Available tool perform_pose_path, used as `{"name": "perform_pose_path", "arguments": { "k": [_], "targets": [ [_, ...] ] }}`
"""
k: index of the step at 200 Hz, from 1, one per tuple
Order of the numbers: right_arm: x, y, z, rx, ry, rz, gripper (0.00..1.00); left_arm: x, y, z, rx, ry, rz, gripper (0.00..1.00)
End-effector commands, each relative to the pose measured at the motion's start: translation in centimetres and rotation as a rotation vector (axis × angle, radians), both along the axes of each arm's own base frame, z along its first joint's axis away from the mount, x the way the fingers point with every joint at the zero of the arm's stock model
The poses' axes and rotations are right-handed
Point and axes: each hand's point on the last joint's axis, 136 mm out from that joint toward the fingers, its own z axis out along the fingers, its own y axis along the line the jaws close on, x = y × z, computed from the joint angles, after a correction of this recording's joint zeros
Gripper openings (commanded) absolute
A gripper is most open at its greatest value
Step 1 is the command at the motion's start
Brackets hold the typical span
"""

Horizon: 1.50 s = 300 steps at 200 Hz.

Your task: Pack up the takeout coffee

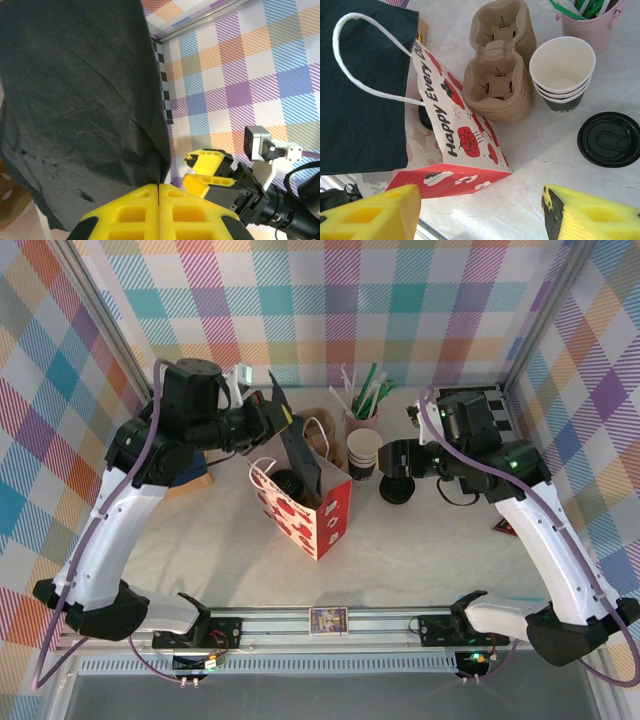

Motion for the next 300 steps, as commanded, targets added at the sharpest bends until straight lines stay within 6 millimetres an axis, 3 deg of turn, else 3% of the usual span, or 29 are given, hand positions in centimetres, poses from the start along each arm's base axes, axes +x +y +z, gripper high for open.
{"name": "perform_pose_path", "arguments": {
  "k": [1,67,99,148,244,300],
  "targets": [
    [0.0,0.4,0.6,0.041,-0.014,0.018,0.65,-0.3,0.0,0.2,-0.040,-0.005,0.019,0.00],
    [-0.1,0.4,0.2,0.043,-0.011,0.020,0.65,-0.6,-1.3,-3.9,0.002,0.090,-0.023,0.00],
    [-0.2,0.3,0.0,0.041,-0.013,0.015,0.65,-1.0,-2.2,-4.9,0.012,0.112,-0.052,0.00],
    [-0.1,0.4,-0.1,0.049,-0.012,0.014,0.65,-1.4,-4.6,-6.9,0.037,0.168,-0.119,0.00],
    [-0.6,0.0,-0.6,0.046,-0.013,0.008,0.65,-1.7,-3.7,-12.0,0.115,0.269,-0.070,0.00],
    [-0.7,0.0,-0.7,0.045,-0.010,0.009,0.65,-1.5,-3.1,-13.0,0.166,0.279,-0.049,0.00]
  ]
}}
